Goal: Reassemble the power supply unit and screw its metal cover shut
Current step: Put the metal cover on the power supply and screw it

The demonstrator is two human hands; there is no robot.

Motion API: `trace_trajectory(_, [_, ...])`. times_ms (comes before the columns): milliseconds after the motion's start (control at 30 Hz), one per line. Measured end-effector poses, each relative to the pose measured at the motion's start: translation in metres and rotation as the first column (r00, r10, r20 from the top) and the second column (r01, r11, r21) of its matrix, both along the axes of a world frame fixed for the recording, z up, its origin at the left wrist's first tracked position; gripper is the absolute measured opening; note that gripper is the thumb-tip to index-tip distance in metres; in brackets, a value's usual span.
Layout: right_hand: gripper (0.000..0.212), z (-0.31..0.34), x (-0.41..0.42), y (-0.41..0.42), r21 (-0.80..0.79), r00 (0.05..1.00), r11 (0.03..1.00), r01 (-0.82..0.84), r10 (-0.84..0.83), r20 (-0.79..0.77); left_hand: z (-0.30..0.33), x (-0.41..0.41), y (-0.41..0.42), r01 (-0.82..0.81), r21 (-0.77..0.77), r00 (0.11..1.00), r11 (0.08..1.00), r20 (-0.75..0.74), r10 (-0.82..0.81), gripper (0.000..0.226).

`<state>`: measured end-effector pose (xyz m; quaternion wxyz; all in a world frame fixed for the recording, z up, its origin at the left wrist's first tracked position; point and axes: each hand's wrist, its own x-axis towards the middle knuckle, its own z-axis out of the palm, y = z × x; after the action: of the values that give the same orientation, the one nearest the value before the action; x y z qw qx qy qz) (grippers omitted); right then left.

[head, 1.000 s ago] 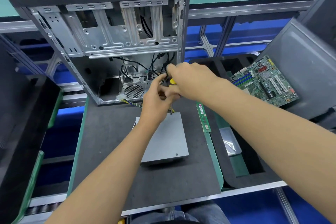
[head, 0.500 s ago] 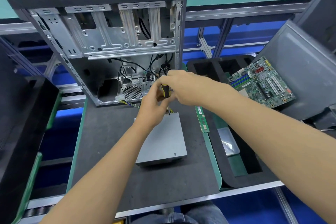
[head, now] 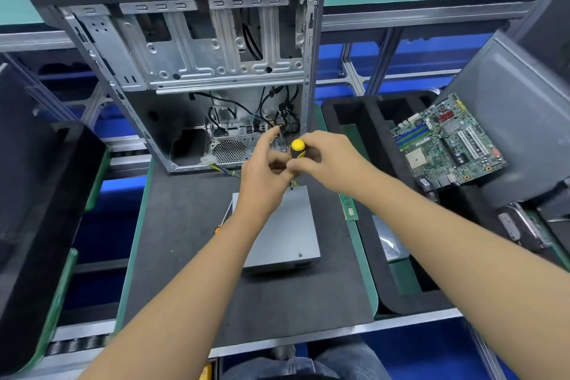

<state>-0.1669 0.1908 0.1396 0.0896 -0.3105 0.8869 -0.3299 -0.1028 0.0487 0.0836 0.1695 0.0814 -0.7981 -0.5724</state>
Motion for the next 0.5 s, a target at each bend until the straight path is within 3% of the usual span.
trace_trajectory(67, [0.017,-0.013,0.009,0.008,-0.161,0.994,0.981,0.11,-0.108,0.023,0.0,0.01,0.002,-0.005,0.075,1.0,0.997,-0.012,0.006,0.077])
trace_trajectory(133, [0.015,-0.022,0.015,0.019,-0.371,0.931,0.87,0.326,-0.228,0.284,-0.005,0.023,0.001,-0.017,0.082,1.0,0.996,-0.019,0.018,0.061])
trace_trajectory(167, [0.016,-0.027,0.018,0.025,-0.424,0.86,0.786,0.45,-0.252,0.444,-0.012,0.032,-0.002,0.004,-0.015,1.0,1.0,-0.025,-0.005,0.046])
trace_trajectory(233, [0.02,-0.036,0.028,0.038,-0.413,0.716,0.662,0.625,-0.276,0.641,-0.029,0.053,-0.004,0.129,-0.285,0.99,0.95,-0.008,-0.137,0.017])
trace_trajectory(300, [0.021,-0.049,0.039,0.049,-0.361,0.624,0.605,0.71,-0.302,0.72,-0.048,0.072,-0.003,0.253,-0.429,0.964,0.867,0.034,-0.264,0.007])
trace_trajectory(400, [0.02,-0.066,0.055,0.058,-0.329,0.557,0.556,0.763,-0.307,0.772,-0.065,0.088,-0.001,0.298,-0.469,0.95,0.832,0.063,-0.305,0.009])
trace_trajectory(500, [0.02,-0.077,0.065,0.062,-0.346,0.558,0.54,0.768,-0.297,0.775,-0.069,0.091,0.0,0.302,-0.502,0.943,0.81,0.034,-0.33,0.006])
